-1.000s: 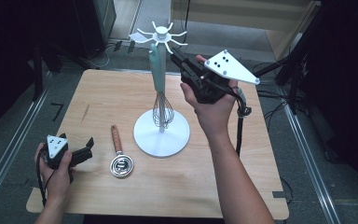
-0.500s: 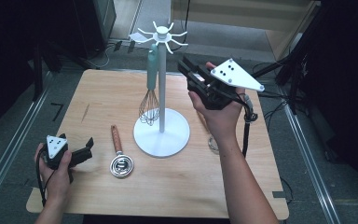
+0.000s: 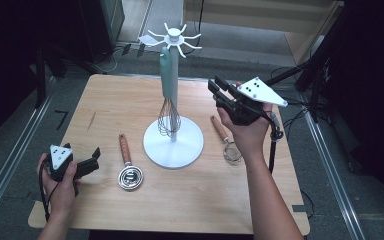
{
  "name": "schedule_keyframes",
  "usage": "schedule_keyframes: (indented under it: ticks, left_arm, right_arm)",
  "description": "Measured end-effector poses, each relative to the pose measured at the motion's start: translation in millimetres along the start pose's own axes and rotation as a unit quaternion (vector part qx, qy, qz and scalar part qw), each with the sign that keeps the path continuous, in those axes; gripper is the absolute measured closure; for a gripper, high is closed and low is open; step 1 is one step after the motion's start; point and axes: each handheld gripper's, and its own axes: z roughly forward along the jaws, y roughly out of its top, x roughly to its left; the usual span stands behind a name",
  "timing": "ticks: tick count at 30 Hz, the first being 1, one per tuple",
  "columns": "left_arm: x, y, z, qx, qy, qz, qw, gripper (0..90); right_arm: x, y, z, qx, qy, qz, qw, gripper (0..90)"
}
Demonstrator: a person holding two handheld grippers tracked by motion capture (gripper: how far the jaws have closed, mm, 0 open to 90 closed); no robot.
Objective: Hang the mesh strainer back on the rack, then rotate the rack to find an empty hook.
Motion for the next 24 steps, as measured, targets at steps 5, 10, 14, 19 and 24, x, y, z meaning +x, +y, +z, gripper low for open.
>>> schedule_keyframes:
  ticks: [5, 10, 14, 19, 24]
  left_arm:
    - [0.5, -0.1, -0.5, 0.000, 0.000, 0.001, 1.0000, 1.2]
    - [0.3, -0.1, -0.5, 0.000, 0.000, 0.000, 1.0000, 1.2]
    - [0.5, -0.1, -0.4, 0.000, -0.001, 0.000, 1.0000, 1.2]
    - [0.2, 0.1, 0.1, 0.001, 0.000, 0.000, 1.0000, 1.2]
    - [-0.1, 0.0, -0.2, 0.000, 0.001, 0.000, 1.0000, 1.2]
  right_arm:
    - [-11.7, -16.9, 5.6, 0.041, -0.020, -0.009, 0.9989, 73.3]
    - [-22.3, -31.4, 10.4, 0.072, -0.033, -0.002, 0.9969, 72.2]
    - [-30.0, -43.0, 13.9, 0.094, -0.044, 0.004, 0.9946, 71.8]
    - [-38.3, -57.3, 19.4, 0.122, -0.053, 0.010, 0.9911, 71.5]
    - [-45.2, -68.6, 25.1, 0.152, -0.069, 0.014, 0.9858, 71.0]
